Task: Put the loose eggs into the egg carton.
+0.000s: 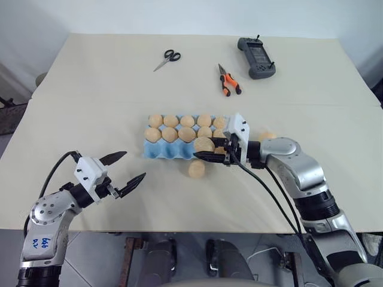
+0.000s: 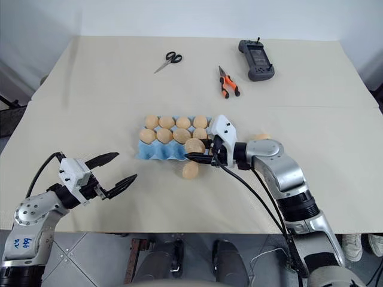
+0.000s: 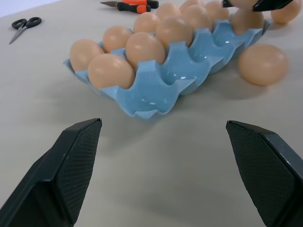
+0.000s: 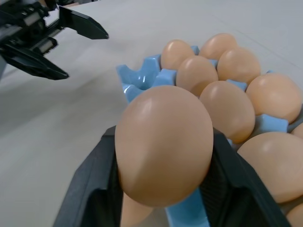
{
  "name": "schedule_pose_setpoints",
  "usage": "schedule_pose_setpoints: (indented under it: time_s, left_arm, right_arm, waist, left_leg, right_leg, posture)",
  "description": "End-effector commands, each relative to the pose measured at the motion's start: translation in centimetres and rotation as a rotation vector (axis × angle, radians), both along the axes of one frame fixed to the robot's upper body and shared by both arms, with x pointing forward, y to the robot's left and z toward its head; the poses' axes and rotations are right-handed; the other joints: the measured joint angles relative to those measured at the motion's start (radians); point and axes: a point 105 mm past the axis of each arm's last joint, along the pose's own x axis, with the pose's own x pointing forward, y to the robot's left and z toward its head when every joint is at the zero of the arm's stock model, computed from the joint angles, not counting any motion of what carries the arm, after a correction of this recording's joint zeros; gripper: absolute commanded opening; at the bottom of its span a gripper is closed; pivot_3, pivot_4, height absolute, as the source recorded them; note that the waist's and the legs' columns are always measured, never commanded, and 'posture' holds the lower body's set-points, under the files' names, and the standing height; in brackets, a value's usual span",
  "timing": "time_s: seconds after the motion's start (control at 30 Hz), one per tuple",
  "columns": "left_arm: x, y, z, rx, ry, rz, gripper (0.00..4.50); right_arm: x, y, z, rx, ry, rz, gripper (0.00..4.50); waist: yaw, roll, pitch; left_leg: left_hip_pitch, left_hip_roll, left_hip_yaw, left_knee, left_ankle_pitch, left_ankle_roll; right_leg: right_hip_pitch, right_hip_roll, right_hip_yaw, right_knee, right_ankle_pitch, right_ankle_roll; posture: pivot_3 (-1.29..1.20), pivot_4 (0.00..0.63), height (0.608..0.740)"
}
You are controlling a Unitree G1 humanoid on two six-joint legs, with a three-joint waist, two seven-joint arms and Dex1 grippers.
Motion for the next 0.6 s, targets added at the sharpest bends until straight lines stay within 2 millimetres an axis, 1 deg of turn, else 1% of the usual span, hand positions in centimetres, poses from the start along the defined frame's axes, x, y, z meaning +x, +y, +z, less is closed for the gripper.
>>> schedule_pose_setpoints:
  time_s: [0.03,0.13,0.17,0.27,0.33,0.4,0.5,0.6]
  left_arm:
    - [-0.3,-0.6,1.2,-0.018,-0.035,-0.023,4.50]
    - [-0.2,-1.0,1.4,-0.030,-0.027,-0.043,4.50]
    - [-0.3,-1.1,1.5,-0.032,-0.024,-0.048,4.50]
    - [-0.4,-1.2,1.6,-0.039,-0.011,-0.058,4.50]
    - [-0.5,-1.1,1.5,-0.037,-0.002,-0.060,4.50]
    - [-0.5,-1.1,1.4,-0.025,0.007,-0.065,4.50]
    - [-0.7,-0.9,1.1,-0.015,0.012,-0.063,4.50]
    - [-0.8,-0.5,1.1,-0.013,0.002,-0.056,4.50]
  right_arm:
    - [0.2,-0.2,1.2,0.011,-0.058,-0.001,3.30]
    - [-0.2,-0.7,1.9,0.021,-0.079,0.006,4.38]
    - [-0.4,-0.8,2.1,0.023,-0.086,0.010,4.47]
    - [-1.5,-2.2,3.0,0.051,-0.127,0.023,4.47]
    - [-2.1,-3.8,3.1,0.073,-0.135,-0.017,4.47]
    - [-2.5,-5.7,3.1,0.088,-0.179,-0.076,4.47]
    - [-2.7,-9.4,2.4,0.108,-0.217,-0.237,4.47]
    - [-3.7,-13.1,0.3,0.060,-0.198,-0.358,4.47]
  waist:
    - [0.001,0.000,0.000]
    - [0.001,0.000,0.000]
    - [0.001,0.000,0.000]
    - [0.004,0.000,0.000]
    - [0.006,0.000,0.000]
    - [0.008,0.000,0.000]
    - [0.007,0.000,0.000]
    - [0.007,0.000,0.000]
  left_leg:
    - [0.000,0.000,0.000,0.001,0.000,0.000]
    - [0.000,0.000,0.000,0.002,0.001,0.000]
    - [0.000,0.000,0.000,0.002,0.002,0.000]
    - [0.000,0.000,0.000,0.002,0.003,0.000]
    - [0.000,0.000,0.000,0.002,0.003,0.000]
    - [0.000,0.000,0.000,0.002,0.003,0.000]
    - [0.000,0.000,-0.001,0.001,0.003,0.000]
    - [0.001,0.000,0.000,0.001,0.003,0.000]
  right_leg:
    - [0.000,0.000,0.000,0.000,0.000,0.000]
    - [0.001,0.000,0.000,0.001,0.000,0.000]
    - [0.001,0.000,0.000,0.001,0.000,0.000]
    - [0.001,0.000,0.000,0.001,0.000,0.000]
    - [0.001,0.000,0.000,0.001,0.000,-0.001]
    - [0.002,-0.001,0.000,0.000,0.000,-0.001]
    - [0.004,0.000,0.000,-0.005,0.000,0.000]
    - [0.005,0.000,0.000,-0.005,0.000,0.000]
  posture:
    - [0.00,0.150,0.740]
    - [0.00,0.150,0.740]
    - [0.00,0.150,0.740]
    - [0.00,0.150,0.740]
    - [0.00,0.150,0.740]
    - [0.00,0.150,0.740]
    - [0.00,0.150,0.740]
    - [0.00,0.150,0.740]
